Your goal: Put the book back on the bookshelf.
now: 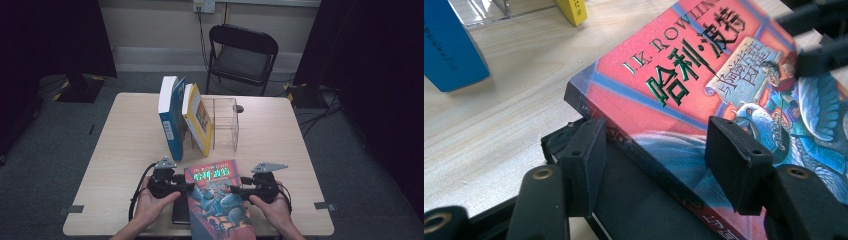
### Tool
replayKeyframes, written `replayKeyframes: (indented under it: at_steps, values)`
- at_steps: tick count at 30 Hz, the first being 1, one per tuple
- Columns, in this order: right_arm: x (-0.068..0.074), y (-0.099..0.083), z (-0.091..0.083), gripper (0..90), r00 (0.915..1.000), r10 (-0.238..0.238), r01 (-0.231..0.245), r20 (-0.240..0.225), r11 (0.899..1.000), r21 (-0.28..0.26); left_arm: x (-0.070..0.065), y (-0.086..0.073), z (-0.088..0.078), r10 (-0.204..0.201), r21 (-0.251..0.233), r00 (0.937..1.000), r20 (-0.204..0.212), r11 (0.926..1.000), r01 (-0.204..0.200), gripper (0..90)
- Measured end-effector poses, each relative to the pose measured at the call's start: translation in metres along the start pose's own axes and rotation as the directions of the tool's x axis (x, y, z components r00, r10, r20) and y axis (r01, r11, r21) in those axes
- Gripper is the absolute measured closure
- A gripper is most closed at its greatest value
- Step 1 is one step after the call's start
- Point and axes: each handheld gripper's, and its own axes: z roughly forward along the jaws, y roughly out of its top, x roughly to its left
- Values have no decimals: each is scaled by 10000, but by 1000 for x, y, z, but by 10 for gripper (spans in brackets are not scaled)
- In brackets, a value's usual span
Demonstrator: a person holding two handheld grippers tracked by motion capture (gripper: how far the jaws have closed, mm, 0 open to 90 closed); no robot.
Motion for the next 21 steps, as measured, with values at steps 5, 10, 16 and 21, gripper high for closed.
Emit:
replayKeyframes:
  at_steps: [5, 10, 16, 21]
  values:
    - [-6, 0, 8, 442, 9987, 505, -504, 29, 9983, -282, -3, -4, -4, -104, -51, 9999, 74, 9999, 105, 472]
    - [-12, -6, 8, 475, 9922, 1201, -1214, -331, 9917, -417, -12, -14, -9, -163, 105, 9992, 377, 9998, 159, 473]
    - [-10, -3, 1, 543, 9881, 1510, -1526, -308, 9865, -598, -8, -10, -6, -410, 12, 9989, 249, 9992, 410, 466]
    - [-17, -6, 0, 595, 9781, 1969, -2004, -670, 9785, -495, -9, -10, -6, -434, 3, 9988, 227, 9991, 434, 470]
